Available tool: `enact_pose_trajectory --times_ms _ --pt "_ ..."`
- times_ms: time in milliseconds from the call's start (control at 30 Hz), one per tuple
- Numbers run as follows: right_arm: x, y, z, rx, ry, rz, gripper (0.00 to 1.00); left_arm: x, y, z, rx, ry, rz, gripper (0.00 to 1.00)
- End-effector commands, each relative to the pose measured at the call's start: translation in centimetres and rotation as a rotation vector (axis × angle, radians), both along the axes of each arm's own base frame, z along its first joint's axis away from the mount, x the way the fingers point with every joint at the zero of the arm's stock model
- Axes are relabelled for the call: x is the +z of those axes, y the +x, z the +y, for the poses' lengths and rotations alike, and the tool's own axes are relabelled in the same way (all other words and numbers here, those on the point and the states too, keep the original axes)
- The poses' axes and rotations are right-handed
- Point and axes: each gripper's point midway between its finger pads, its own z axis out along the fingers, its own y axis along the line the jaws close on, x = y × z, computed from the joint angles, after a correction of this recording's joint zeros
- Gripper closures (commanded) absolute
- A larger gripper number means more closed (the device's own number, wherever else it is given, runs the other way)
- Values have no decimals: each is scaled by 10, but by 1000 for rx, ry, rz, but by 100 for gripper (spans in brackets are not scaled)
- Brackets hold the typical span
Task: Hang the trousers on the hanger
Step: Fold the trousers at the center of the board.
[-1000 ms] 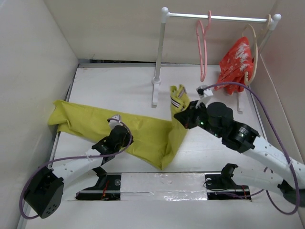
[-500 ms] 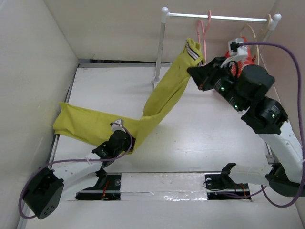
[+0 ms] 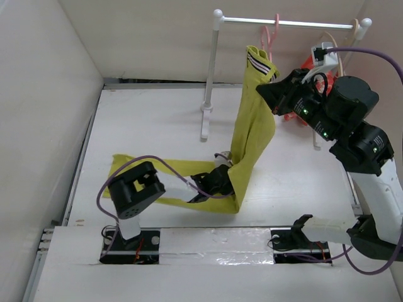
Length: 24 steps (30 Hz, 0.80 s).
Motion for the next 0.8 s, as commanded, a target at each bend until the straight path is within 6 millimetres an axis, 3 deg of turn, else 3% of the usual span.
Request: enact_pose_trajectory --times_ms 0,33,100,200,233,267,300,333,367,400,467,500,567,600,633,667,700,733,767 --pt "50 -10 0 46 80 -136 100 25 -7 -55 -66 -125 8 100" --pt "48 -4 2 43 71 -131 100 20 -11 -60 -79 -116 16 100" --pt "53 -1 3 43 69 -136 100 28 -10 -62 -76 -136 7 100" --pt "53 10 11 56 60 -131 100 52 12 -36 -16 -129 -38 100" --pt "54 12 13 61 63 -131 100 76 20 -20 -1 -136 -78 98" --pt "52 18 18 61 60 -126 100 85 42 4 61 -125 -97 93" --pt "53 17 23 72 62 -127 100 88 51 27 106 -105 -113 79" --pt "52 20 25 74 63 -126 100 119 56 53 144 -132 -153 72" --pt "53 21 30 83 66 -129 100 131 79 89 224 -118 -191 66" --pt "51 24 39 99 67 -125 100 153 77 123 266 -129 -236 60" --pt "48 30 48 108 65 -117 100 182 86 170 356 -143 -303 58" --pt "45 30 62 133 68 -113 100 213 89 213 450 -169 -368 57" --pt "41 34 75 145 67 -107 100 243 87 250 521 -167 -440 54" --pt "39 30 88 171 66 -102 100 277 89 277 575 -170 -516 54" --pt "30 38 101 179 53 -85 100 296 81 290 598 -177 -560 53" --pt "30 38 110 188 58 -88 100 302 76 298 604 -162 -561 53" --pt "26 39 121 199 55 -81 100 329 68 299 573 -183 -610 53" --pt "12 37 146 231 33 -60 100 338 65 306 591 -178 -620 53" --pt "10 38 158 225 37 -64 100 349 60 306 581 -190 -638 53"
